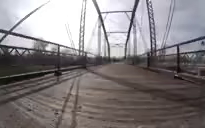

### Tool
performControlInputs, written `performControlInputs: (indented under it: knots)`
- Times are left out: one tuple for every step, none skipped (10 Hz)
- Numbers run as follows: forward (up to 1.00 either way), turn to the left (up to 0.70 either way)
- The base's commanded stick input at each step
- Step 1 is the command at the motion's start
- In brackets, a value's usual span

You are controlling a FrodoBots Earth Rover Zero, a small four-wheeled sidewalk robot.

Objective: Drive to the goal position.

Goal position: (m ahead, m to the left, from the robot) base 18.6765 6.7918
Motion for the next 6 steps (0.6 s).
performControlInputs:
  knots:
    - [1.00,-0.30]
    - [1.00,-0.29]
    - [1.00,-0.20]
    - [1.00,-0.11]
    - [1.00,-0.04]
    - [1.00,-0.01]
